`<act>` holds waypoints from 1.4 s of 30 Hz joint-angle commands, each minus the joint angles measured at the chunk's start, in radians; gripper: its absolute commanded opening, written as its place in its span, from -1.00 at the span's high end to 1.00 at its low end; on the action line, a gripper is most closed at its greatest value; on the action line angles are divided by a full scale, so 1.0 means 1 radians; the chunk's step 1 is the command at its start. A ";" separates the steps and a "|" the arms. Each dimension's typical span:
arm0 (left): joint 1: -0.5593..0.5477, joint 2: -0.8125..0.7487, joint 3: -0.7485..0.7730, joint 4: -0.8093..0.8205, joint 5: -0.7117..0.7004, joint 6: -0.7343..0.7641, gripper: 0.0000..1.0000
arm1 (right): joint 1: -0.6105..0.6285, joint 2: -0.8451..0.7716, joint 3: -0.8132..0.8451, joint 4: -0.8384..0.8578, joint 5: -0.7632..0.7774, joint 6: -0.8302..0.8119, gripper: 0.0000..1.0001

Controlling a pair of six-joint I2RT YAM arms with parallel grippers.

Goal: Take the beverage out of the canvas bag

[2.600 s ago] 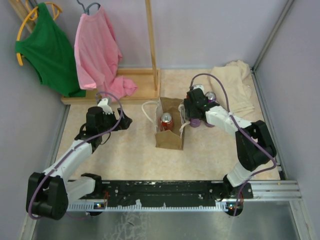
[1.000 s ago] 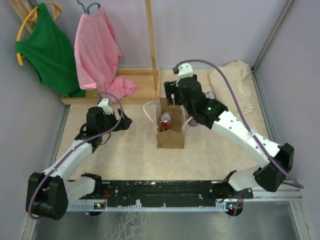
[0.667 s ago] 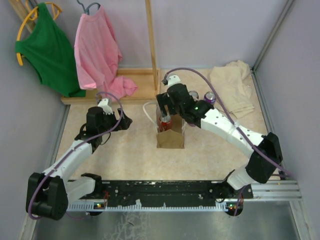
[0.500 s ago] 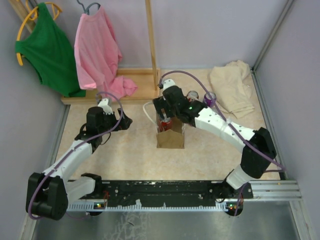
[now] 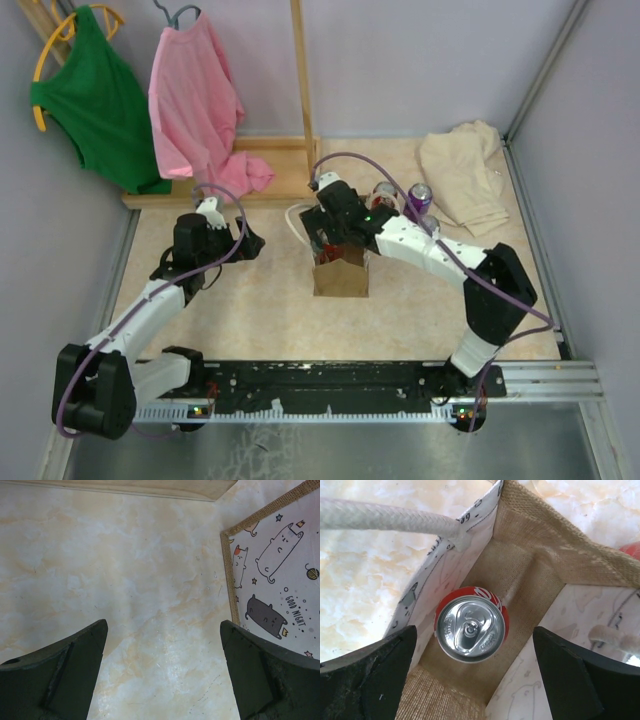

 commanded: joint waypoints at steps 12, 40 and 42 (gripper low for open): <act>-0.009 -0.016 0.011 0.001 -0.014 0.003 -1.00 | 0.009 0.151 -0.019 0.061 0.052 0.010 -0.95; -0.009 -0.007 0.006 0.006 -0.014 0.002 -1.00 | 0.051 0.188 0.015 0.131 -0.116 -0.052 1.00; -0.009 -0.007 0.005 0.007 -0.015 0.002 -1.00 | 0.061 0.199 0.034 0.129 -0.126 -0.050 1.00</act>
